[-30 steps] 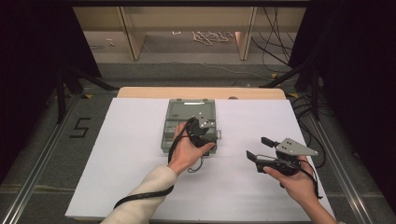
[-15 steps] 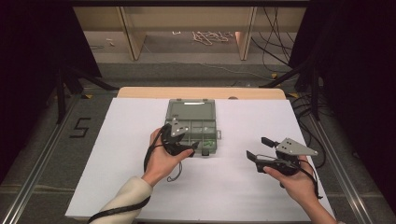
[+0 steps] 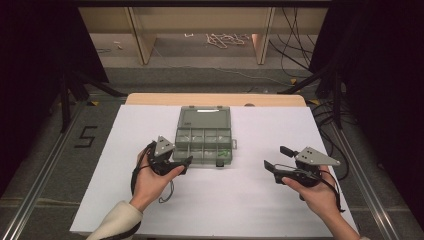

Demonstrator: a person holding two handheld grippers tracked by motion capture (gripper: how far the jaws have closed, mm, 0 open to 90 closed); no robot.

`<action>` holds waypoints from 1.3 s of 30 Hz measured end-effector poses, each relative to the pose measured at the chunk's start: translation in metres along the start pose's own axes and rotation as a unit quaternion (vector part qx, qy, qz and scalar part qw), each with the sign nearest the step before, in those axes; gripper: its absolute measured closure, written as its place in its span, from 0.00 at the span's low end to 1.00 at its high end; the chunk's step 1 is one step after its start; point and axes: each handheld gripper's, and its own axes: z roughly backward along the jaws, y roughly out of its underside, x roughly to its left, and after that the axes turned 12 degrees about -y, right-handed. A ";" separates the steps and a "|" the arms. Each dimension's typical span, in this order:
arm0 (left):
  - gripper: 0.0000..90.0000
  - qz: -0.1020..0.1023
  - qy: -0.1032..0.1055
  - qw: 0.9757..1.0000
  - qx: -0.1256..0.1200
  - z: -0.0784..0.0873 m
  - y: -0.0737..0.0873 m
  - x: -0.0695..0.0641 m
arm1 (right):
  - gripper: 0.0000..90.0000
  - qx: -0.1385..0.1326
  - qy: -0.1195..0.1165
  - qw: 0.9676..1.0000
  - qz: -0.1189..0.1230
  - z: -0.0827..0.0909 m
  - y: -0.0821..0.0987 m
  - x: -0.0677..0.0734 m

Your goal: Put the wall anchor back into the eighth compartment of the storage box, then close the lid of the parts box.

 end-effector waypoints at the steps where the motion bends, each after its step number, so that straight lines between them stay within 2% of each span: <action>1: 0.24 0.002 -0.001 1.000 0.001 0.000 0.000 0.002 | 0.25 -0.002 0.002 1.000 0.005 0.000 0.000 -0.001; 2: 0.24 0.011 -0.002 1.000 -0.005 0.000 0.000 0.002 | 0.25 0.000 0.005 1.000 0.004 0.000 0.000 -0.001; 4: 0.24 0.015 -0.002 1.000 -0.007 -0.001 0.000 0.003 | 0.25 -0.002 -0.003 1.000 -0.010 -0.002 0.001 -0.001; 5: 0.24 0.020 -0.003 1.000 -0.007 0.000 0.000 0.003 | 0.25 -0.002 0.003 1.000 -0.003 -0.002 0.001 -0.001; 7: 0.25 0.008 -0.003 1.000 -0.002 0.001 0.000 0.005 | 0.25 -0.004 0.005 1.000 0.004 -0.003 0.001 -0.002; 11: 0.25 0.008 -0.004 1.000 -0.003 0.000 0.000 0.004 | 0.25 -0.008 0.002 1.000 0.005 -0.004 0.001 -0.001; 14: 0.25 0.008 -0.004 1.000 -0.003 0.000 0.000 0.004 | 0.25 0.002 0.002 1.000 -0.003 -0.002 0.000 0.000; 16: 0.24 0.022 -0.005 1.000 -0.010 0.000 0.000 0.004 | 0.25 -0.005 0.006 1.000 0.006 -0.002 0.000 -0.001; 17: 0.24 0.023 -0.006 1.000 -0.010 0.000 0.000 0.004 | 0.25 0.003 0.002 1.000 -0.004 -0.001 0.000 0.000; 21: 0.24 0.025 -0.006 1.000 -0.014 0.000 -0.001 0.005 | 0.25 -0.010 0.002 1.000 0.004 -0.004 0.001 -0.002; 27: 0.25 0.032 -0.011 0.999 -0.006 -0.002 0.000 0.008 | 0.25 -0.002 0.003 1.000 0.005 -0.003 0.002 -0.003; 29: 0.26 0.044 -0.015 0.999 -0.006 -0.002 0.000 0.008 | 0.25 0.001 -0.003 1.000 0.002 -0.001 0.003 -0.003; 30: 0.26 0.044 -0.014 0.999 -0.008 -0.002 0.000 0.008 | 0.25 -0.001 0.000 1.000 0.000 -0.001 0.003 -0.003; 31: 0.26 0.041 -0.015 0.999 -0.007 -0.002 -0.001 0.009 | 0.25 0.014 -0.001 1.000 -0.007 0.001 0.003 -0.004; 32: 0.26 0.037 -0.013 0.999 -0.004 -0.002 -0.001 0.009 | 0.25 -0.001 -0.002 1.000 -0.008 -0.001 0.004 -0.004; 34: 0.26 0.043 -0.013 0.999 -0.006 -0.004 0.000 0.009 | 0.25 0.002 -0.004 1.000 -0.009 0.000 0.005 -0.005; 36: 0.27 0.039 -0.015 0.999 -0.004 -0.004 -0.001 0.011 | 0.25 0.003 -0.004 1.000 -0.006 0.000 0.005 -0.006; 37: 0.27 0.048 -0.014 0.999 -0.005 -0.005 -0.001 0.012 | 0.25 0.002 -0.005 1.000 -0.011 0.000 0.005 -0.006; 38: 0.27 0.049 -0.016 0.999 -0.007 -0.005 -0.001 0.012 | 0.25 -0.010 -0.004 1.000 -0.007 -0.001 0.006 -0.006; 39: 0.27 0.049 -0.017 0.999 -0.006 -0.006 -0.001 0.013 | 0.25 0.001 -0.002 1.000 -0.009 0.002 0.005 -0.006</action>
